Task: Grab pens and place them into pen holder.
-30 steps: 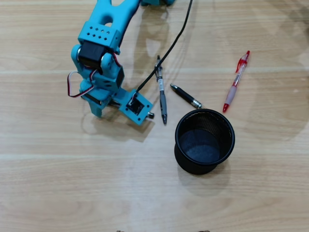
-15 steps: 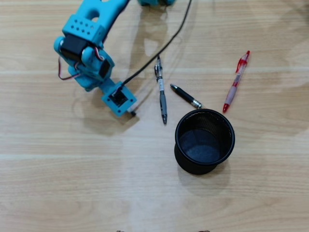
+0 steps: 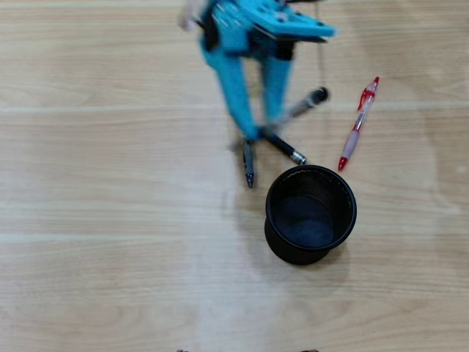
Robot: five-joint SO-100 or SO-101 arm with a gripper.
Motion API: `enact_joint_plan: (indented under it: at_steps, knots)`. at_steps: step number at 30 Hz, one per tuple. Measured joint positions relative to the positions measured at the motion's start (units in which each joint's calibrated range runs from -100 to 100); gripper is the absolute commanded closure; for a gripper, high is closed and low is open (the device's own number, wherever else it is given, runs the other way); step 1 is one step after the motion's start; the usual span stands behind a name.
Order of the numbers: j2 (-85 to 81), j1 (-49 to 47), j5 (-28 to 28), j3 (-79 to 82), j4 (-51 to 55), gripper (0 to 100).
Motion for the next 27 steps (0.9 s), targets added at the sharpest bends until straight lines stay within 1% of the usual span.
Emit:
enact_joint_plan:
  at_steps: [2,3,5,6,9,12,16,21,23,26,27]
  knots:
    - [3.55,-2.62,-4.02,9.03,-16.80,98]
    - [5.59,-3.12,-4.85,9.92,-22.48,98]
    - [8.89,-3.80,-5.53,6.82,-28.34,98]
    - [10.58,-4.22,-5.63,3.63,-28.08,98]
    - [16.08,-5.15,-5.74,-5.84,-23.00,98]
    - [20.06,-4.81,-5.95,-12.48,-19.72,98]
    - [22.26,-5.07,-6.36,-13.63,-16.71,98]
    - [22.18,-5.49,-6.36,-9.92,-6.89,97]
    - [22.01,-5.91,-6.36,-8.32,-2.41,93]
    - [19.89,-6.16,-6.36,-5.84,2.93,80]
    - [19.04,-6.16,-6.36,-5.05,3.79,79]
